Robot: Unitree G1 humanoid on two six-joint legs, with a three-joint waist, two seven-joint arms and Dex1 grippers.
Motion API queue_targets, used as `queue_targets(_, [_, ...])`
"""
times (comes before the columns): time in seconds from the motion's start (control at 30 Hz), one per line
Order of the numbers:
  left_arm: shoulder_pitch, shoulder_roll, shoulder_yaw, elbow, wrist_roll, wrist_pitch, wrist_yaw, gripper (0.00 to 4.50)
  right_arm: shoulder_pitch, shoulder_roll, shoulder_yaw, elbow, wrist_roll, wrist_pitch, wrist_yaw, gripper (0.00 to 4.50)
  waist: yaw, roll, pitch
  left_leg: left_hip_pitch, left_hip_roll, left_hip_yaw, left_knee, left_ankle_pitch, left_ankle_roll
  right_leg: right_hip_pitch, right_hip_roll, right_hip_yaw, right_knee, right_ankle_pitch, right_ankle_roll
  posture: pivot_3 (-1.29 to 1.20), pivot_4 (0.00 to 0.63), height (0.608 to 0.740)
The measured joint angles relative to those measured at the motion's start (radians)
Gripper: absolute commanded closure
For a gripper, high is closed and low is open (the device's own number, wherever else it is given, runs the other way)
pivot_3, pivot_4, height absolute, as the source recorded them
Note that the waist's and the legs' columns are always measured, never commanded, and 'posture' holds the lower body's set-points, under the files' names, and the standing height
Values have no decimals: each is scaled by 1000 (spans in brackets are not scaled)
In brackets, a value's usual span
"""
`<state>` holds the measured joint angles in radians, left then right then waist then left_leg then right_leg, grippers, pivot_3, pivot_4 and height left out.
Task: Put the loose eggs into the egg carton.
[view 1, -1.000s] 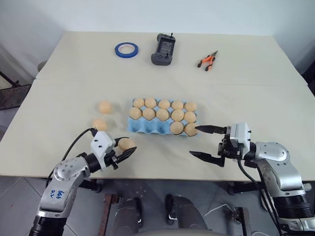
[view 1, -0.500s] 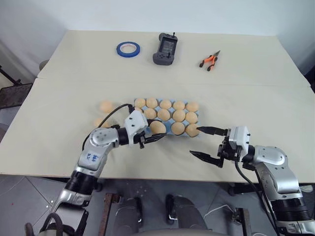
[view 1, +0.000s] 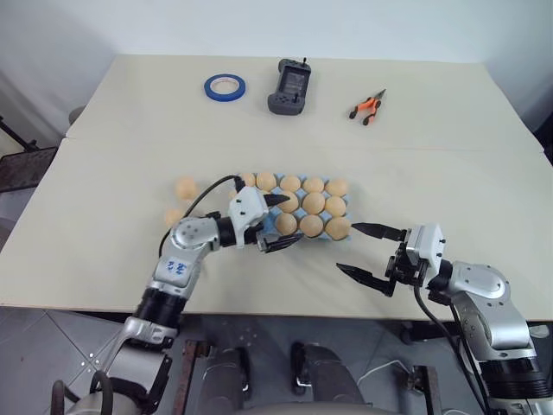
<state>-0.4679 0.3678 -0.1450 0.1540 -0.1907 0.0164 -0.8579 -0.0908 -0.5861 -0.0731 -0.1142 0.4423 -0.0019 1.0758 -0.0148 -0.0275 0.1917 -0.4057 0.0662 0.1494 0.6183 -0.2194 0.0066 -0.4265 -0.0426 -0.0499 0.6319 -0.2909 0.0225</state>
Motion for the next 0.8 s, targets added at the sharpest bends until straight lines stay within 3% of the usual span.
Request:
queue_targets(0.3, [330,198,328,-208,-103,-6,21,27,-43,43,4,46,10,-63,40,0,-19,0,0,1,1,0,0,-2,-5,0,-1,0,1,-1,-2,0,150,740])
queue_targets(0.53, [536,164,563,-222,-121,-23,188,27,-94,122,49,132,18,-150,127,0,-12,-1,0,0,0,0,-2,-3,-5,0,-3,0,-3,-1,-2,0,150,740])
queue_targets(0.8, [627,93,605,-281,-175,34,285,27,-163,150,99,214,17,-169,199,0,-14,-2,-1,1,0,0,-3,-3,-5,0,-3,0,-4,-1,-3,0,150,740])
